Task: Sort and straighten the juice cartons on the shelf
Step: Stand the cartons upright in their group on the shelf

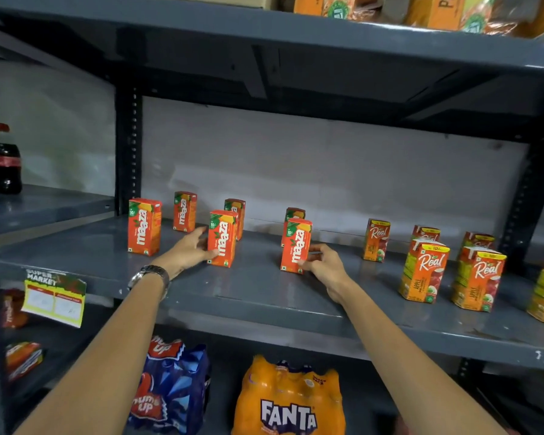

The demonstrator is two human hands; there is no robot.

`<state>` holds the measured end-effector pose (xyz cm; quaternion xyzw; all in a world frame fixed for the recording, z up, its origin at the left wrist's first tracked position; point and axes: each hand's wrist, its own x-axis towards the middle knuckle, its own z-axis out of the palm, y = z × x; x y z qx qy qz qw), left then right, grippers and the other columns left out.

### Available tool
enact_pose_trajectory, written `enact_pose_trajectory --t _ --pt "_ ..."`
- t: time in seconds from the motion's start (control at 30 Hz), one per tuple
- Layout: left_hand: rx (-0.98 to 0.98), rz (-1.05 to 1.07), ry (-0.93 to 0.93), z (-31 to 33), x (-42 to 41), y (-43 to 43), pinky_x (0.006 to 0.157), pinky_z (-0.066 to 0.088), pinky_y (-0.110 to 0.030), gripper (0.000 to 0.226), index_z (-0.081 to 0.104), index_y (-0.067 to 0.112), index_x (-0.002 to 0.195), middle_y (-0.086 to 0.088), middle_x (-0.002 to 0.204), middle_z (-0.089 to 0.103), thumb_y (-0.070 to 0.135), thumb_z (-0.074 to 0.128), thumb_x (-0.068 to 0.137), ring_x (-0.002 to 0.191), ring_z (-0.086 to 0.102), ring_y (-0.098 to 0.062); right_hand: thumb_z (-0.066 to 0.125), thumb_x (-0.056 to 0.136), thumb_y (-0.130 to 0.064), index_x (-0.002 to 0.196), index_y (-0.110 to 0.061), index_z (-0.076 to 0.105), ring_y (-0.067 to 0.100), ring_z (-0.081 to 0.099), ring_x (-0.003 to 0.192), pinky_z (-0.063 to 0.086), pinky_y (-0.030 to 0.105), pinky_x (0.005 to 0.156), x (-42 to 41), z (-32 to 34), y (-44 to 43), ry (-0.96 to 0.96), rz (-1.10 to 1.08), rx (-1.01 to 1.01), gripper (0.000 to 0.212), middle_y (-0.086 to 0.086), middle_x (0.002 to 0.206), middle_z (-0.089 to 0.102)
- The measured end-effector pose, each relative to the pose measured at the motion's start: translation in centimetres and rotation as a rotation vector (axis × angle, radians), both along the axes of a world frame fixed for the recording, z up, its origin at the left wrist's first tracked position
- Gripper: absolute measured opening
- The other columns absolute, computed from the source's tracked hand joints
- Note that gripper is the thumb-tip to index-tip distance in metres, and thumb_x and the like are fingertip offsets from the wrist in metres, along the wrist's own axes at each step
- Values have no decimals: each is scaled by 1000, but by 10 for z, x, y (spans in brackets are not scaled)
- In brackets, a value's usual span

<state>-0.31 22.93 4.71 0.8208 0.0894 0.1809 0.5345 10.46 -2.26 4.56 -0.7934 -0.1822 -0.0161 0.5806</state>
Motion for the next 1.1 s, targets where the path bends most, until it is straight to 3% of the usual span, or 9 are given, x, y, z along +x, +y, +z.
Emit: enact_pose_trajectory --t 0.17,0.33,0.77,0.9,1.1 --pt "41 10 -92 -3 1 4 105 37 -45 51 41 10 133 -14 130 54 7 60 85 116 53 -24 72 76 -11 116 -6 52 21 60 101 51 39 94 -8 0 -1 -41 46 -10 45 15 119 62" --pt "26 -21 -74 -4 4 7 104 36 -38 64 32 11 141 -11 133 52 9 62 85 112 53 -21 69 79 -10 119 -5 50 18 57 102 48 36 95 -13 2 -1 -50 86 -33 44 15 122 60" --pt "72 -19 -70 -2 -6 -4 101 34 -35 53 37 10 137 -12 133 52 13 57 88 110 51 -17 65 83 -12 121 -7 47 18 55 104 47 35 95 -16 3 2 -27 86 -79 43 13 125 58" --pt "82 -9 -71 -2 -5 -5 102 34 -36 53 36 10 137 -12 135 51 13 56 89 120 49 -23 61 86 -11 123 -8 43 15 51 103 44 29 87 -17 4 2 -16 72 -96 42 12 126 55" --pt "81 18 -73 -2 -5 -2 99 37 -35 56 39 10 135 -12 132 54 14 62 85 117 53 -23 60 86 -10 124 -8 43 15 51 101 43 28 84 -18 5 2 -15 61 -104 41 12 127 55"
